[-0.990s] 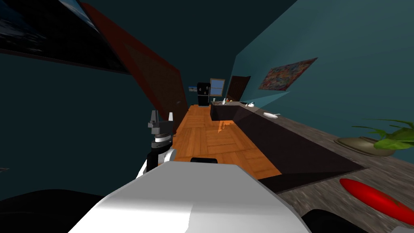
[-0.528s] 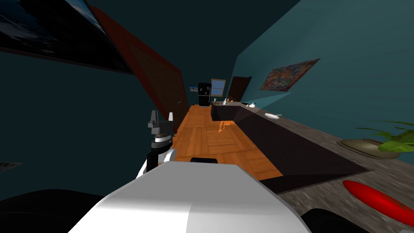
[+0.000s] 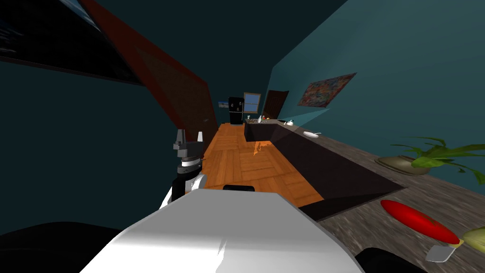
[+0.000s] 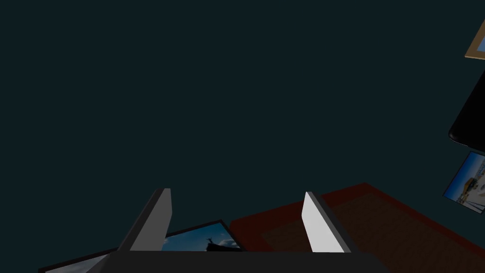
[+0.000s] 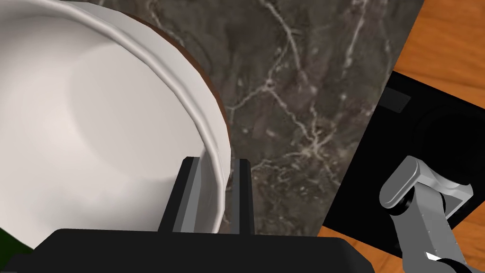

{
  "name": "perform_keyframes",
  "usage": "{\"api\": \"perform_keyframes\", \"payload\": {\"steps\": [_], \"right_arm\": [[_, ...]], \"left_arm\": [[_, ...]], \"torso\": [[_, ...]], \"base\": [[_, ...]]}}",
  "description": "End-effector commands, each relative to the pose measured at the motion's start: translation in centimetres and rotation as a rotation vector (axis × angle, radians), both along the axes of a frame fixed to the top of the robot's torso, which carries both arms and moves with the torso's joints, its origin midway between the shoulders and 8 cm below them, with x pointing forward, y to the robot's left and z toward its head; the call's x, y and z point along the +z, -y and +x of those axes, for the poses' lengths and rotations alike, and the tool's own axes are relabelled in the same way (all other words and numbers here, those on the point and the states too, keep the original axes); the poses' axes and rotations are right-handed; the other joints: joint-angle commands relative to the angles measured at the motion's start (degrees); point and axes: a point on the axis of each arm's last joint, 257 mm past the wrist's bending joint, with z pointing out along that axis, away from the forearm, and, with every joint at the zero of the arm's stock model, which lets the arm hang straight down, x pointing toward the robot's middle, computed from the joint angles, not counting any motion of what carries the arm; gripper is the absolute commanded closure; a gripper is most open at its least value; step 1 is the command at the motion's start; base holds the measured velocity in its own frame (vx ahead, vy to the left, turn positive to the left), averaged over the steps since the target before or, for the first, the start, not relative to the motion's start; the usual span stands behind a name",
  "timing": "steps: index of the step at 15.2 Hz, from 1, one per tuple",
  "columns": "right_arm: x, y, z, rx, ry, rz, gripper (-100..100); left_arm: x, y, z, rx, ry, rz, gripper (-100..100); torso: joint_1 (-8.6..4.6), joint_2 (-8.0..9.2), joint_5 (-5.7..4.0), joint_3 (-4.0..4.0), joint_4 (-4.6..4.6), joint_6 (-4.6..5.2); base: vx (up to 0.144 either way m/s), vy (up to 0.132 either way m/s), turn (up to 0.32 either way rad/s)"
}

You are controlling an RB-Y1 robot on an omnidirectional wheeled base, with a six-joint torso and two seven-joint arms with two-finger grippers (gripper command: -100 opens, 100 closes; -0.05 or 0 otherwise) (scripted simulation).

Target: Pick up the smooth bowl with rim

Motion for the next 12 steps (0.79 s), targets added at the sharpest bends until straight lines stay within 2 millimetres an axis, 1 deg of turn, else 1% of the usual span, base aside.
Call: {"api": "perform_keyframes", "payload": {"steps": [1, 3, 4, 5, 6, 7, 8, 9, 10, 12], "right_arm": [[0.8, 0.1, -0.4, 0.009, -0.019, -0.016, 100], [0.3, 0.0, 1.2, 0.042, 0.0, -0.006, 100], [1.0, -0.1, 0.3, 0.038, -0.022, -0.02, 100], [0.7, -0.2, 1.4, 0.058, -0.009, -0.013, 100], [0.6, -0.2, 1.9, 0.069, -0.003, -0.009, 100], [1.3, -0.5, 0.7, 0.057, -0.027, -0.023, 100], [1.0, -0.6, 1.9, 0.079, -0.012, -0.014, 100], [0.7, -0.7, 2.6, 0.093, -0.003, -0.009, 100], [1.5, -1.1, 1.4, 0.077, -0.026, -0.022, 100], [0.8, -1.4, 3.3, 0.113, 0.0, -0.006, 100]], "left_arm": [[0.0, 0.0, 0.0, 0.0, 0.0, 0.0, 0], [0.0, 0.0, 0.0, 0.0, 0.0, 0.0, 0], [0.0, 0.0, 0.0, 0.0, 0.0, 0.0, 0], [0.0, 0.0, 0.0, 0.0, 0.0, 0.0, 0], [0.0, 0.0, 0.0, 0.0, 0.0, 0.0, 0], [0.0, 0.0, 0.0, 0.0, 0.0, 0.0, 0], [0.0, 0.0, 0.0, 0.0, 0.0, 0.0, 0], [0.0, 0.0, 0.0, 0.0, 0.0, 0.0, 0], [0.0, 0.0, 0.0, 0.0, 0.0, 0.0, 0], [0.0, 0.0, 0.0, 0.0, 0.0, 0.0, 0]], "torso": [[0.0, 0.0, 0.0, 0.0, 0.0, 0.0], [0.07, 0.01, 0.06, -0.01, -0.03, 0.13], [0.11, -0.02, 0.05, -0.02, -0.02, 0.07], [0.1, -0.04, 0.09, -0.04, -0.05, 0.13], [0.07, -0.06, 0.08, -0.05, -0.05, 0.11], [0.1, -0.06, 0.09, -0.05, -0.04, 0.04], [0.12, -0.06, 0.12, -0.06, -0.07, 0.12], [0.14, -0.08, 0.12, -0.07, -0.06, 0.1], [0.17, -0.08, 0.12, -0.06, -0.05, 0.02], [0.2, -0.08, 0.17, -0.07, -0.08, 0.11]], "base": [[0.014, -0.05, -0.07], [0.025, -0.054, -0.106], [0.038, -0.063, -0.128], [0.043, -0.079, -0.15], [0.028, -0.055, -0.066], [0.035, -0.061, -0.108], [0.042, -0.066, -0.128], [0.027, -0.045, -0.063], [0.039, -0.056, -0.127], [0.031, -0.056, -0.101]]}}
